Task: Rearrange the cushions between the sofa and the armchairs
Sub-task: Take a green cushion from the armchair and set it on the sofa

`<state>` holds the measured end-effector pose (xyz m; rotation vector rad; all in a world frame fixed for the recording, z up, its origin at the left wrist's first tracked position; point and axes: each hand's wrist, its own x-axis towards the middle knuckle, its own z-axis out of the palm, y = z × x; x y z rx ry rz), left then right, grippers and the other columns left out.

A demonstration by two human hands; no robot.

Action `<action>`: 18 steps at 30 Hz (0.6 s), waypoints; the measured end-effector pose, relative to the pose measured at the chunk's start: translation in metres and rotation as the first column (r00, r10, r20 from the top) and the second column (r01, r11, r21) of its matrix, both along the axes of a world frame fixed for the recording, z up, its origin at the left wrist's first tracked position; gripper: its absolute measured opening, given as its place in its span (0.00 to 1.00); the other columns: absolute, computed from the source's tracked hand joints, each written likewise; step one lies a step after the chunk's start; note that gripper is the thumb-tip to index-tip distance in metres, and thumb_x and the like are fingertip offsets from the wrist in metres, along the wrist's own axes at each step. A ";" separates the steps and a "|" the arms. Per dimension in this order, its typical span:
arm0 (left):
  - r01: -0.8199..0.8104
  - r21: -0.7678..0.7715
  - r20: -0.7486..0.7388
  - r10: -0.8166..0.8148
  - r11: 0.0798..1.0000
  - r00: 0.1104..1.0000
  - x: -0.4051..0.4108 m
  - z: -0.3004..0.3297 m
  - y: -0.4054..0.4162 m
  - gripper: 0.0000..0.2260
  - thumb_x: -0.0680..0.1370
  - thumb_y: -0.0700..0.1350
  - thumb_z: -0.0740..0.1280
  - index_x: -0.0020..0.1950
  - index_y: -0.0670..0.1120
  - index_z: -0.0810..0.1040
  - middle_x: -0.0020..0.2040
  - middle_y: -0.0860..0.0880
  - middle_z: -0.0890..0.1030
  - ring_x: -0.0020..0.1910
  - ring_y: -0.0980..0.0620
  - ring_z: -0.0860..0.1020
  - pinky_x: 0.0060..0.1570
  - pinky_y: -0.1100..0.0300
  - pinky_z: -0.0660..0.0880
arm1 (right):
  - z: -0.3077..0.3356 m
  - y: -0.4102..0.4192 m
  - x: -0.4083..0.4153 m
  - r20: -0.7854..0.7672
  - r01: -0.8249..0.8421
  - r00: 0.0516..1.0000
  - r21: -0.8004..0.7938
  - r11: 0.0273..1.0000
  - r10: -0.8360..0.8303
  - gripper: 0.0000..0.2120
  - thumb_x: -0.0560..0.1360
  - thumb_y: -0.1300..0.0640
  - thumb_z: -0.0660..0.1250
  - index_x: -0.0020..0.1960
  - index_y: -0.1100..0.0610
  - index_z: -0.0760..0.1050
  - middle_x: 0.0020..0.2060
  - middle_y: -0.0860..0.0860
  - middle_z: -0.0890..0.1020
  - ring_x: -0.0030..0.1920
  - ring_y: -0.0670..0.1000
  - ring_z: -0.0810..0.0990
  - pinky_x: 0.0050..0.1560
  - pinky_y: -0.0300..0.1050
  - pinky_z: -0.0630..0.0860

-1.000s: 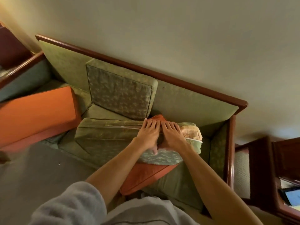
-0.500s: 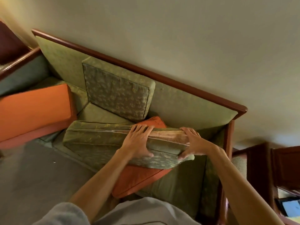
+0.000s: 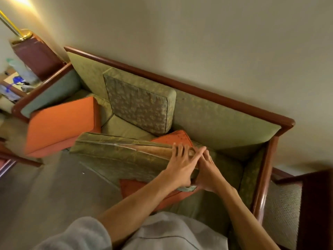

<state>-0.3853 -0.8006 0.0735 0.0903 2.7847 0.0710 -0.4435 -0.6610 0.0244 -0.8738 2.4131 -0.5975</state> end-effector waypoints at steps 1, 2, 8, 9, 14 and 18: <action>0.003 -0.011 -0.024 -0.003 1.000 1.000 -0.001 -0.002 0.018 0.60 0.68 0.53 0.79 0.80 0.53 0.33 0.77 0.28 0.55 0.78 0.29 0.51 0.76 0.33 0.41 | -0.006 0.002 -0.001 -0.022 -0.047 0.999 0.040 0.998 0.048 0.61 0.61 0.31 0.72 0.82 0.51 0.42 0.80 0.52 0.48 0.80 0.59 0.45 0.77 0.59 0.57; 0.010 -0.016 -0.037 -0.011 1.000 0.999 -0.003 -0.004 0.028 0.60 0.69 0.52 0.79 0.80 0.53 0.32 0.77 0.27 0.54 0.78 0.29 0.50 0.75 0.35 0.38 | -0.011 0.006 -0.002 -0.043 -0.052 0.998 0.053 0.997 0.054 0.61 0.62 0.30 0.71 0.82 0.51 0.41 0.81 0.52 0.45 0.80 0.60 0.42 0.77 0.60 0.55; 0.123 0.172 -0.106 -0.106 0.977 0.989 0.000 0.025 0.006 0.65 0.59 0.54 0.84 0.80 0.62 0.39 0.73 0.42 0.66 0.70 0.40 0.66 0.71 0.38 0.62 | 0.034 0.015 0.017 -0.064 0.076 0.995 -0.045 0.996 -0.079 0.60 0.59 0.45 0.80 0.81 0.53 0.48 0.78 0.53 0.57 0.77 0.57 0.59 0.74 0.52 0.61; 0.125 0.197 -0.118 -0.103 0.972 0.988 0.003 0.035 0.000 0.64 0.60 0.52 0.84 0.80 0.63 0.39 0.73 0.44 0.66 0.71 0.41 0.65 0.70 0.39 0.63 | 0.044 0.010 0.018 -0.077 0.069 0.994 -0.053 0.996 -0.073 0.59 0.59 0.45 0.80 0.80 0.52 0.49 0.78 0.52 0.58 0.76 0.56 0.60 0.73 0.52 0.62; 0.126 0.326 -0.161 -0.076 0.937 0.984 0.002 0.105 -0.045 0.66 0.60 0.53 0.84 0.79 0.66 0.37 0.78 0.52 0.63 0.75 0.49 0.63 0.73 0.43 0.62 | 0.124 -0.020 0.016 -0.163 0.039 0.984 -0.165 0.986 -0.066 0.57 0.59 0.44 0.81 0.79 0.50 0.52 0.75 0.49 0.65 0.72 0.53 0.65 0.69 0.49 0.63; 0.106 0.488 -0.267 0.033 0.867 0.963 0.007 0.170 -0.086 0.68 0.55 0.56 0.86 0.79 0.66 0.39 0.73 0.53 0.70 0.68 0.51 0.71 0.67 0.53 0.69 | 0.212 -0.051 0.018 -0.261 -0.036 0.965 -0.202 0.979 -0.018 0.55 0.60 0.46 0.81 0.77 0.48 0.51 0.69 0.49 0.71 0.66 0.51 0.68 0.66 0.49 0.67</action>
